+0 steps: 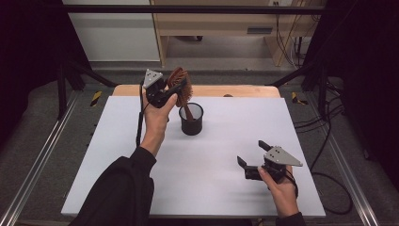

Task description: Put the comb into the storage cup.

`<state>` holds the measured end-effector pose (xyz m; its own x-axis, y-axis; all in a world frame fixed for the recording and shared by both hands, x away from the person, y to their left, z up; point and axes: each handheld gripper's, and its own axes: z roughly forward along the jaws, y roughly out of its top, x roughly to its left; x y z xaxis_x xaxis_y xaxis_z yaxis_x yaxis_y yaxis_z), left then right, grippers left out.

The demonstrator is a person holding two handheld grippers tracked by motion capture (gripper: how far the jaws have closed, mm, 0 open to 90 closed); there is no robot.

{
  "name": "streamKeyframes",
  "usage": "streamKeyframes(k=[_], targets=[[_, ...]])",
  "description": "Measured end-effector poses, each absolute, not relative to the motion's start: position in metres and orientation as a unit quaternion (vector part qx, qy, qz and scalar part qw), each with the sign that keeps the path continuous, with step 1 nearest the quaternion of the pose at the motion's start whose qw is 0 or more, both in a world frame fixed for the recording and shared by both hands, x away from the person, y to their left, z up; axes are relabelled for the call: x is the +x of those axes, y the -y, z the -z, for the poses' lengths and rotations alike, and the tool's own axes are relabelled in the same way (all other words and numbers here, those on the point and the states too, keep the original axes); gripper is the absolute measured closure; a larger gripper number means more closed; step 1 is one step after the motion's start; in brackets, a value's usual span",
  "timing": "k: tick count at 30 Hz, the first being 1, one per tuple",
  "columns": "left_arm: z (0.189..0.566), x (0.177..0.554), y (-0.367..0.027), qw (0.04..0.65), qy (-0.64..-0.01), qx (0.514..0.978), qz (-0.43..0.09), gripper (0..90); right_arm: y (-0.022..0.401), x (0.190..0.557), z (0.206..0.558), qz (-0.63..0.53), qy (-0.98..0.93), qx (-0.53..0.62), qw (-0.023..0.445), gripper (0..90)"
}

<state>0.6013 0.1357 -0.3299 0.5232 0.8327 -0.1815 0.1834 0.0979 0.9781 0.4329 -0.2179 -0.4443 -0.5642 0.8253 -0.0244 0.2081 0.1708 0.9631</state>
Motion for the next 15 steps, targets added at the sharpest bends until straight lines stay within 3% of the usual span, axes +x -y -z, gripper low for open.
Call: streamKeyframes(k=[15], targets=[[0.334, 0.6022, -0.1342, 0.614, -0.411, 0.621, -0.263, 50.6, 0.218, 0.433, 0.4444, -0.53, -0.708, 0.364, 0.291, 3.2]])
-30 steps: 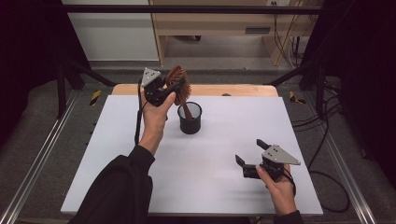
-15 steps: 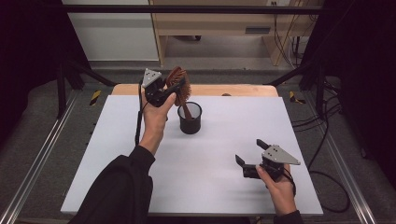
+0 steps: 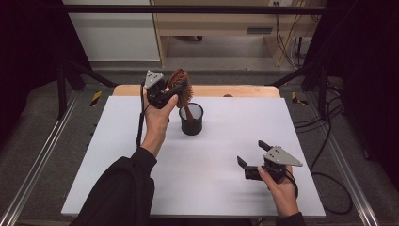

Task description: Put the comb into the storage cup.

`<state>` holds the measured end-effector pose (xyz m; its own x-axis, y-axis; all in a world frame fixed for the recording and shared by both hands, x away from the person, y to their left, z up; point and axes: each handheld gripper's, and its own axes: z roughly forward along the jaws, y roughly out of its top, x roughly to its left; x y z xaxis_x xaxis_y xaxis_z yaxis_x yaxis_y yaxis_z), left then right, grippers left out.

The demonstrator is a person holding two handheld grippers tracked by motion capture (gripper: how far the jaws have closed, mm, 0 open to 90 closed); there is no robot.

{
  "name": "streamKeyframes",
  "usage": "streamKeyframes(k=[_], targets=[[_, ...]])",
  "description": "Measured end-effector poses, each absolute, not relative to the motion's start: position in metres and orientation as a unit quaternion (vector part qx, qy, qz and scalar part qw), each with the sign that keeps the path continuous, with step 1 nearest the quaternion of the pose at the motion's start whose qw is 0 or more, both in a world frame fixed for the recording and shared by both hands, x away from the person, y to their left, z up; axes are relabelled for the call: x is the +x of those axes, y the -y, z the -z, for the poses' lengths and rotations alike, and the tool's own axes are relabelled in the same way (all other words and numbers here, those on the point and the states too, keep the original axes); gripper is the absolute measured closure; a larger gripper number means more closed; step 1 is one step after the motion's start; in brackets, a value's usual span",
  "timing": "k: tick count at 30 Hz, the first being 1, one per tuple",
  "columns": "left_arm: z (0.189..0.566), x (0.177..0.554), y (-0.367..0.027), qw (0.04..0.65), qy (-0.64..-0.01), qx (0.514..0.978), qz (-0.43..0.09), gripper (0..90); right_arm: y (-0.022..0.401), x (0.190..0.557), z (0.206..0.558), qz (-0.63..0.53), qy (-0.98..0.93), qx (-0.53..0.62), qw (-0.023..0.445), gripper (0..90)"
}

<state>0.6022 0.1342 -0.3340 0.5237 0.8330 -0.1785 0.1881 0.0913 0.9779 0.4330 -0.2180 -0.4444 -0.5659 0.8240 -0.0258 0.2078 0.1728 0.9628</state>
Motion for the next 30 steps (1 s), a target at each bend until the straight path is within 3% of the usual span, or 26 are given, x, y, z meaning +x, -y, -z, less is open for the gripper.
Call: streamKeyframes(k=[30], targets=[[0.3422, 0.6035, -0.1354, 0.609, -0.415, 0.626, -0.256, 50.6, 0.2156, 0.4329, 0.4455, -0.528, -0.71, 0.366, 0.289, 3.3]])
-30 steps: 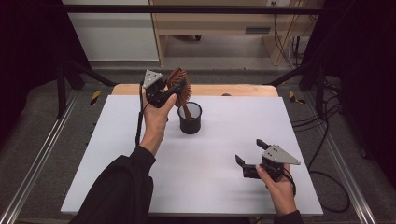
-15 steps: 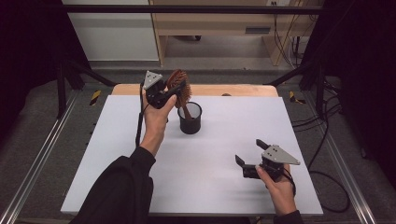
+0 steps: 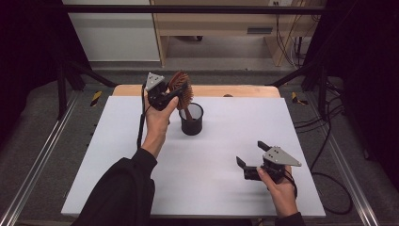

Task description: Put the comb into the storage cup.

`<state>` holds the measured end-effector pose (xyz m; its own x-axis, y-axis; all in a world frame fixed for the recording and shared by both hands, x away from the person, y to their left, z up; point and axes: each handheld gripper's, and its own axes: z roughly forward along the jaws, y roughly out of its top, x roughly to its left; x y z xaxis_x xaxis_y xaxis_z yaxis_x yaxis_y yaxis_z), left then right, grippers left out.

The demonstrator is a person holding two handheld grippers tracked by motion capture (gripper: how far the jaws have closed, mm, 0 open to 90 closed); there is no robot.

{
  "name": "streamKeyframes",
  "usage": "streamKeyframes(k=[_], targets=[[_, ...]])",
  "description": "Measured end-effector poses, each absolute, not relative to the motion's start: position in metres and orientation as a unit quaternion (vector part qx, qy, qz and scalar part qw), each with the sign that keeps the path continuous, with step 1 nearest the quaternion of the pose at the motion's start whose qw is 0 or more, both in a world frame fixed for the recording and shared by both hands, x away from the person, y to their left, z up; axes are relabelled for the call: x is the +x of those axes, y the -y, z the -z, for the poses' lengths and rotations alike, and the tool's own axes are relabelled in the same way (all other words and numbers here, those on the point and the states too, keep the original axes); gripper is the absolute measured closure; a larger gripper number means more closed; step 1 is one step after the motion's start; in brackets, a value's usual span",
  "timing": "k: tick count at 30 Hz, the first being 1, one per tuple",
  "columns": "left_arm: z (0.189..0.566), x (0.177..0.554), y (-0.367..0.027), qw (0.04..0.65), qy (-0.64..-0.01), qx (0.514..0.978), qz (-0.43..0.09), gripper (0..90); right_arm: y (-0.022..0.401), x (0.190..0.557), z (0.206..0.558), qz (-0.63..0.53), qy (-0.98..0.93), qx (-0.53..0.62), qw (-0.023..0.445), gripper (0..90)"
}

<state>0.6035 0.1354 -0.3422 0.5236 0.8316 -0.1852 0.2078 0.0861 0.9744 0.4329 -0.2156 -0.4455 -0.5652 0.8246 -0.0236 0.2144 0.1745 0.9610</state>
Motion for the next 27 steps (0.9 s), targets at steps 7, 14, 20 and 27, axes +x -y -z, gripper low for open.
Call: streamKeyframes(k=[7, 14, 20, 27], targets=[[0.344, 0.602, -0.134, 0.616, -0.414, 0.623, -0.246, 50.5, 0.214, 0.433, 0.446, -0.527, -0.711, 0.365, 0.288, 3.3], [0.348, 0.602, -0.13, 0.619, -0.42, 0.62, -0.238, 50.5, 0.216, 0.432, 0.446, -0.53, -0.708, 0.368, 0.288, 3.3], [0.35, 0.601, -0.131, 0.623, -0.426, 0.614, -0.231, 50.5, 0.216, 0.432, 0.445, -0.529, -0.709, 0.365, 0.29, 3.3], [0.353, 0.602, -0.129, 0.631, -0.431, 0.607, -0.221, 50.5, 0.216, 0.433, 0.446, -0.529, -0.709, 0.367, 0.289, 3.2]])
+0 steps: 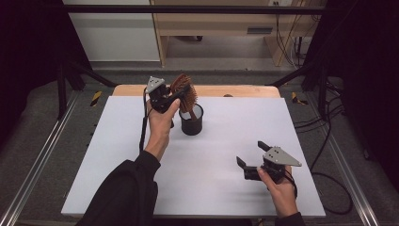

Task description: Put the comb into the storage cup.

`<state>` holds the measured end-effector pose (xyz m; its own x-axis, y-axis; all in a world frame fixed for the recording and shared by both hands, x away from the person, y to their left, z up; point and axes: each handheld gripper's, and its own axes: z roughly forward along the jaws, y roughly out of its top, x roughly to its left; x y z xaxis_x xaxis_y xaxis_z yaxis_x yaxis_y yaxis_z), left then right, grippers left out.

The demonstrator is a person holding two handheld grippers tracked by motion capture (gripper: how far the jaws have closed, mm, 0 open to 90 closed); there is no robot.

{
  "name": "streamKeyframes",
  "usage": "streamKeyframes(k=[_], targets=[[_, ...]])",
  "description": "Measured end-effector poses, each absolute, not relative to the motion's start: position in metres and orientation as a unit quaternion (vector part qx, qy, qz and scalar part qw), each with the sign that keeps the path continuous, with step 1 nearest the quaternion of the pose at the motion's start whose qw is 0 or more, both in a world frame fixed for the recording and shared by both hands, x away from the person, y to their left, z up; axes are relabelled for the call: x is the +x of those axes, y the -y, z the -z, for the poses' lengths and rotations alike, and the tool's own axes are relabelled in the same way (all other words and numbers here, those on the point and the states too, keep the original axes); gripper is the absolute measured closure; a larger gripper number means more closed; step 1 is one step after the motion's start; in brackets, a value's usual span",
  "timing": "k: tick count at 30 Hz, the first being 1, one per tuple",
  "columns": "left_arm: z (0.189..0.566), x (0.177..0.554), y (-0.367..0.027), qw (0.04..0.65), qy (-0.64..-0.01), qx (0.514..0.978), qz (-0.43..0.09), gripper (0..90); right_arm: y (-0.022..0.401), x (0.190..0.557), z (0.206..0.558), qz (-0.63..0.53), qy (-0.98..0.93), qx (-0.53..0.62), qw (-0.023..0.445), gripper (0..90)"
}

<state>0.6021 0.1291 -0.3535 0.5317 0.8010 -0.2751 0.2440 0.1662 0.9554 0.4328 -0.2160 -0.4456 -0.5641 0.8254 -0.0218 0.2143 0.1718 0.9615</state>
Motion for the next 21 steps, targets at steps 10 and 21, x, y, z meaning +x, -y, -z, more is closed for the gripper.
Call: streamKeyframes(k=[10, 21], targets=[[0.3593, 0.6038, -0.1269, 0.633, -0.43, 0.605, -0.218, 50.4, 0.2155, 0.4329, 0.4461, -0.527, -0.711, 0.366, 0.287, 3.2], [0.3613, 0.6071, -0.1305, 0.634, -0.428, 0.606, -0.219, 50.0, 0.2148, 0.433, 0.4465, -0.527, -0.712, 0.366, 0.285, 3.2]])
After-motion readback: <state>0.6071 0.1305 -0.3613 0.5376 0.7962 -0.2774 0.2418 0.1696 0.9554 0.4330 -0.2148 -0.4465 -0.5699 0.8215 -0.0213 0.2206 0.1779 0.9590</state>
